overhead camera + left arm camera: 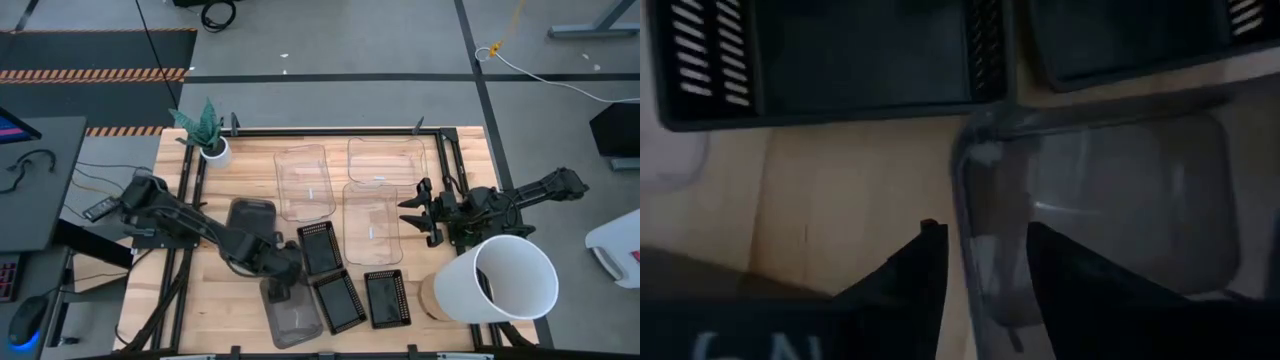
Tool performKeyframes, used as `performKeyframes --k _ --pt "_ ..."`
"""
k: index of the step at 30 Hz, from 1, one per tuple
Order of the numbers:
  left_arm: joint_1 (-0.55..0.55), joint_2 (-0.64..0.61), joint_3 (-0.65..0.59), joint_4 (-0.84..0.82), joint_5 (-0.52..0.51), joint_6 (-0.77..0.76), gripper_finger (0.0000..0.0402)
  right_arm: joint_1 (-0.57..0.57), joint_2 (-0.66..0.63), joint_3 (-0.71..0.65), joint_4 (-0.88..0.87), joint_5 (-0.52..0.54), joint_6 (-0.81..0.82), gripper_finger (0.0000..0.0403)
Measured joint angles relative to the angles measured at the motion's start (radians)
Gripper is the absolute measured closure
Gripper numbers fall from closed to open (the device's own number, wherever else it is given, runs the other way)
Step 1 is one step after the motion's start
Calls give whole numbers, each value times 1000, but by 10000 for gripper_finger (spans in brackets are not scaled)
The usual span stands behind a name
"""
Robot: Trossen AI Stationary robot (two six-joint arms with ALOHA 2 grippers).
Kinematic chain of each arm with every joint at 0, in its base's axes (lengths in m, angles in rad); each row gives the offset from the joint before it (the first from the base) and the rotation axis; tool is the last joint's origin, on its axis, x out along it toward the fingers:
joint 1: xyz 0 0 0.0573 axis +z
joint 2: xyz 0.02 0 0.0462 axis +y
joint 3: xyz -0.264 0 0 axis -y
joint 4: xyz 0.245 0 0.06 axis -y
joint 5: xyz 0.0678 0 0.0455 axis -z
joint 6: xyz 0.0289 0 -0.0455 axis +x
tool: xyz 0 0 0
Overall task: Stack baskets by color
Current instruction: Stack the bottom gray bin on the gray bins
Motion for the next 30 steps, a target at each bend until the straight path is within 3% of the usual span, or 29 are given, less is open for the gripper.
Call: performKeyframes --k 5,10,15,20,30 --pt "3 66 33 -93 -4 -8 258 0 2 0 1 0 0 238" --pt "2 124 34 -86 85 -9 262 0 2 0 1 0 0 238" --pt "3 165 35 -86 120 -5 310 0 2 0 1 0 0 238" --pt "4 155 35 -84 120 -12 390 0 2 0 1 0 0 238" --pt "36 68 169 -227 121 131 397 0 2 0 1 0 0 238"
